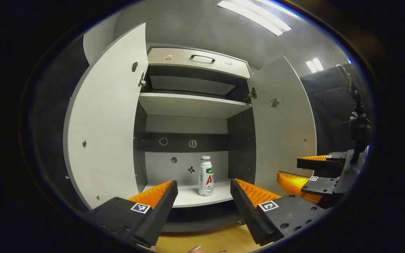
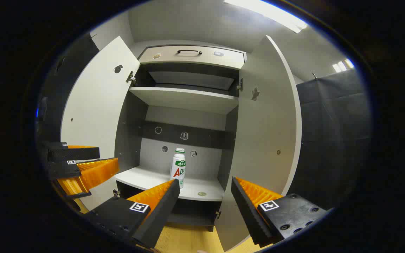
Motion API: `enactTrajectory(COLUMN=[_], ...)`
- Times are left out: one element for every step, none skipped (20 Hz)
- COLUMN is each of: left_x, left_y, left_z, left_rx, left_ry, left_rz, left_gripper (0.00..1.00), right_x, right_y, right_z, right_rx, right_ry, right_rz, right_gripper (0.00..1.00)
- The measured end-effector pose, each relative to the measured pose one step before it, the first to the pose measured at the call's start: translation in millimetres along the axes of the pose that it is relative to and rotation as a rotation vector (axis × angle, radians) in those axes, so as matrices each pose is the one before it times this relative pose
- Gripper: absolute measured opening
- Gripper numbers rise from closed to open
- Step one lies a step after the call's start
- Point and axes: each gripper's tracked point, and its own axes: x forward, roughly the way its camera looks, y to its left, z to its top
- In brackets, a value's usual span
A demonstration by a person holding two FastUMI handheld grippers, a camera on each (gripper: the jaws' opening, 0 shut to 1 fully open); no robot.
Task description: Grasp the bottle in the cabinet with the left hand and place it on the coaster, then close the right door with the right hand and the left door with the left hand.
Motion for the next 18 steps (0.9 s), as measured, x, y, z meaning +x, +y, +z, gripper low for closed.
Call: enactTrajectory(left_x=[-0.19,-0.61,-0.62,-0.03,-0.48,-0.33,-0.59,-0.09,-0.47,-0.19,-0.41,-0.14,-0.48,-0.57,-0.24,-0.12,-0.30,-0.40], left_y=[-0.39,0.04,0.17,-0.41,-0.26,0.04,-0.58,-0.25,-0.09,-0.48,0.01,-0.33,-0.29,0.21,0.05,0.24,-0.49,-0.87], left_z=[0.52,-0.36,0.77,-0.29,0.05,-0.15,0.44,-0.37,0.35,-0.11,0.45,-0.50,0.24,-0.47,0.23,-0.26,0.14,-1.46], left_rx=[0.00145,0.00050,0.00038,0.00017,0.00029,0.00054,0.00085,0.00125,0.00197,0.00255,0.00181,0.00075,-0.00023,-0.00065,0.00035,0.00092,0.00042,0.00025], left_ry=[-0.00090,-0.00016,-0.00002,-0.00001,0.00038,0.00043,-0.00007,0.00048,-0.00018,-0.00054,0.00092,-0.00028,-0.00037,0.00130,0.00116,0.00102,0.00085,0.00306], left_rz=[-0.00055,-0.00034,-0.00025,0.00011,-0.00018,0.00042,-0.00007,-0.00071,-0.00009,-0.00018,0.00048,0.00047,0.00065,-0.00009,-0.00023,0.00023,-0.00191,-0.00384], left_gripper=[0.96,0.92,0.96,0.96,0.96,0.96,0.95,0.92,0.96,0.96,0.96,0.96,0.96,0.96,0.96,0.96,0.96,0.96], right_x=[-0.05,-0.63,-0.45,-0.46,-0.31,-0.50,-0.26,-0.29,-0.54,-0.56,-0.12,-0.61,-0.12,-0.56,-0.59,-0.69,-0.88,-1.27], right_y=[0.33,0.13,-0.30,0.06,0.13,0.00,0.46,0.17,0.49,0.23,0.15,-0.10,-0.26,-0.53,-0.28,-0.22,-0.83,-0.71], right_z=[0.56,0.14,0.27,0.46,0.25,-0.09,-0.49,-0.55,-0.72,-0.12,0.54,0.17,0.14,0.37,-0.49,0.30,-0.47,-0.04], right_rx=[0.00021,0.00032,0.00056,-0.00017,-0.00036,-0.00120,-0.00244,-0.00286,-0.00252,-0.00203,-0.00133,-0.00059,-0.00027,0.00076,0.00195,0.00205,0.00055,-0.00090], right_ry=[-0.00007,-0.00063,-0.00129,-0.00050,-0.00116,-0.00013,0.00137,0.00260,0.00182,0.00050,-0.00101,-0.00114,-0.00092,0.00074,0.00167,0.00185,0.00186,0.00084], right_rz=[-0.00024,-0.00009,0.00003,-0.00007,0.00001,-0.00097,-0.00056,0.00022,0.00118,0.00113,0.00013,-0.00053,-0.00104,-0.00176,-0.00117,-0.00193,-0.00313,-0.00543], right_gripper=[0.98,0.98,0.98,0.97,0.98,0.98,0.98,0.98,0.98,0.98,0.98,0.98,0.98,0.98,0.97,0.98,0.98,0.97])
